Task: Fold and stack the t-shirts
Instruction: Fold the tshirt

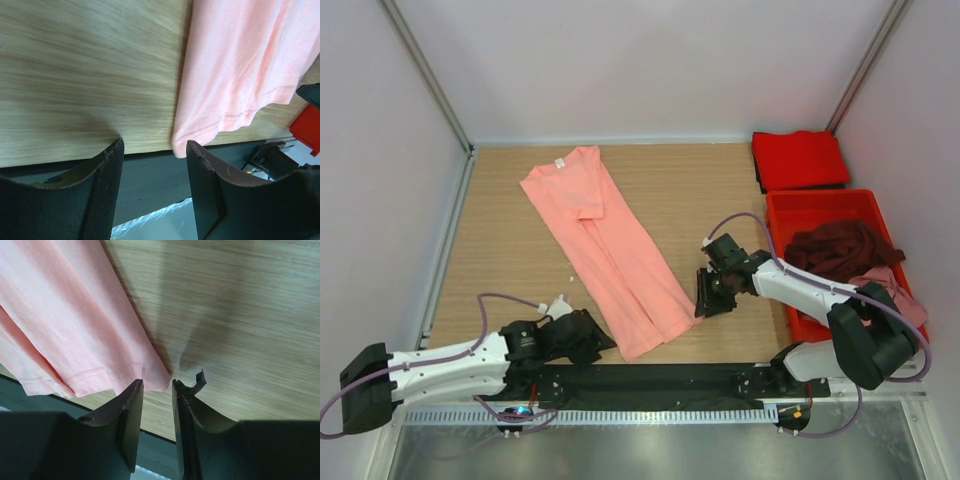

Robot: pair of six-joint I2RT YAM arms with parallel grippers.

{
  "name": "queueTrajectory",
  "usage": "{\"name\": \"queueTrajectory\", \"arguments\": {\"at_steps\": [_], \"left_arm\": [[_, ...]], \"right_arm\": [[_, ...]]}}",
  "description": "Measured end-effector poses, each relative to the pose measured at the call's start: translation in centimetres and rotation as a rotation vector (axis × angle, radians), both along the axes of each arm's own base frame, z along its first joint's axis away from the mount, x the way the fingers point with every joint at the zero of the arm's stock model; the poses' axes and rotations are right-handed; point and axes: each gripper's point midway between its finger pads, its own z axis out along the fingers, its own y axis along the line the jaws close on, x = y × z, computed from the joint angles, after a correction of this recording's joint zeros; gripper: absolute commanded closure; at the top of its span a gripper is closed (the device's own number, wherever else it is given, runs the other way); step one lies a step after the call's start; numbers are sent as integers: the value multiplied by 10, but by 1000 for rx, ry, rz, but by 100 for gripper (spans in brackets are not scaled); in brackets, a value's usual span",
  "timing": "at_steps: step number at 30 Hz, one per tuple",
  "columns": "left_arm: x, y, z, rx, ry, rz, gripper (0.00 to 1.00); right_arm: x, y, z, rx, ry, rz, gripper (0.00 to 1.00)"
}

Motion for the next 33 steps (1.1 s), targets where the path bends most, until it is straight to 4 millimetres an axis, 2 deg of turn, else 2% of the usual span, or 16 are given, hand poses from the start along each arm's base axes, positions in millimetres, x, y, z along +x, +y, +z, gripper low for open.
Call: {"name": "queueTrajectory", "arguments": {"at_steps": [6, 8, 11, 13, 15, 16, 17, 18, 20, 23, 28, 32, 33], "left_arm": [[9, -22, -1, -43, -1, 12, 45], [12, -31, -1, -53, 2, 12, 47], [13, -38, -4, -34, 28, 17, 56], [13, -42, -5, -24, 47, 19, 67], [10, -42, -8, -4, 76, 22, 78], [9, -42, -9, 0, 84, 24, 80], [8, -41, -10, 4, 93, 27, 83], [7, -40, -11, 3, 104, 34, 85], [4, -37, -11, -5, 118, 43, 87], [-3, -26, -11, -26, 132, 60, 87], [-13, 5, -11, -13, 139, 99, 84], [-17, 25, -8, 0, 123, 119, 57], [-16, 27, -7, -7, 106, 113, 55]], "right_arm": [[-1, -1, -9, -11, 12, 0, 63], [-1, -1, -10, -13, 15, -1, 63], [-1, -1, -10, -13, 15, 0, 65], [-1, -2, -10, -13, 14, 0, 70], [-1, -2, -11, -14, 12, -3, 84], [-1, -2, -11, -14, 11, -3, 84], [-1, -2, -11, -15, 9, -8, 95], [-1, -3, -12, -14, 3, -7, 99], [-1, -4, -12, -14, -6, -16, 99], [-2, -6, -10, -8, -25, -30, 99], [-4, -7, -6, 10, -48, -52, 99], [-6, -4, -3, 27, -60, -56, 99], [-7, -3, -3, 30, -61, -57, 99]]}}
